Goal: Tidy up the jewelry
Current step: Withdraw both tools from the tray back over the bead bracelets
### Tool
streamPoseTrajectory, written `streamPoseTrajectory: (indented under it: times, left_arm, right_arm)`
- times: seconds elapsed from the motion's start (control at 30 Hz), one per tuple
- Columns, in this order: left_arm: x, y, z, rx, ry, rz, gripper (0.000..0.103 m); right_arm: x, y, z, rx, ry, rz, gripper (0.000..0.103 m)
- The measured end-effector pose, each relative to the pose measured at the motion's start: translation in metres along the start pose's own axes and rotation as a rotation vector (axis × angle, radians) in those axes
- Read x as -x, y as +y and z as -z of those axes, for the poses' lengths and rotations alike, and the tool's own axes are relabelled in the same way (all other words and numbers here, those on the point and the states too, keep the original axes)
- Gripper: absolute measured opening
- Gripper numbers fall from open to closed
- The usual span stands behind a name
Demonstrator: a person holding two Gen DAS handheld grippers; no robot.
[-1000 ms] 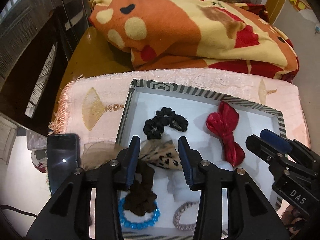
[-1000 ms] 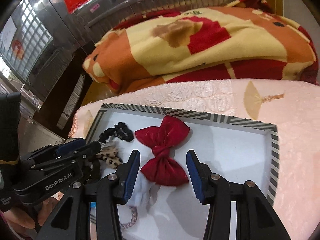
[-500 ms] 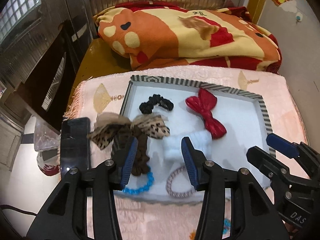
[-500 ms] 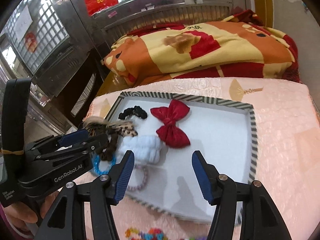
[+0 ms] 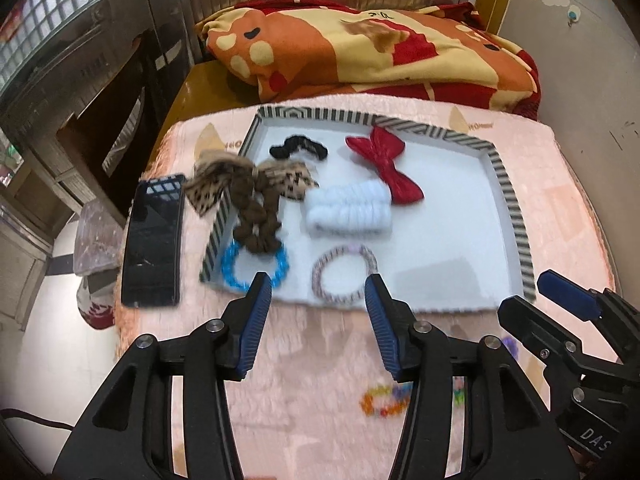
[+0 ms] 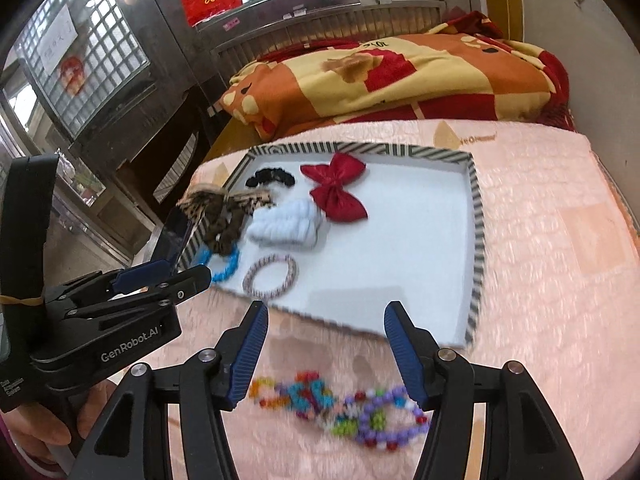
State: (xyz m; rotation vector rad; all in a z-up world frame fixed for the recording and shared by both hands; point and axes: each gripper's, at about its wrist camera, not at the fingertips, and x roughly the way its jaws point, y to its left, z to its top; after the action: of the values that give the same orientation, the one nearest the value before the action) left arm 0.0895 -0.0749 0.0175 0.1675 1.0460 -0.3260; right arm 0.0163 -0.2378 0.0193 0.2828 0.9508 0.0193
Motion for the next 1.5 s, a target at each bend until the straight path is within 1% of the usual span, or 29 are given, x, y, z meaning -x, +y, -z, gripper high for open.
streamPoseTrajectory:
  times: [0.23, 0.6, 1.07, 1.5]
  left_arm:
    - [0.015, -0.008, 0.028, 0.008, 0.0, 0.002, 0.052]
    - [0.035, -0.027, 0.061, 0.021, -0.005, 0.002, 0.052]
    - [0.037, -0.038, 0.083, 0.017, 0.008, -0.014, 0.053]
    - [0.03, -0.04, 0.09, 0.029, 0.034, -0.02, 0.053]
  right_arm:
    - [0.019, 0.0, 0.028, 0.019, 0.006, 0.006, 0.059]
    - [0.038, -0.007, 0.053, 0.041, 0.007, 0.011, 0.06]
    - [0.045, -0.021, 0.071, 0.035, 0.019, 0.021, 0.06]
    - [0.038, -0.027, 0.078, 0.048, 0.047, 0.022, 0.06]
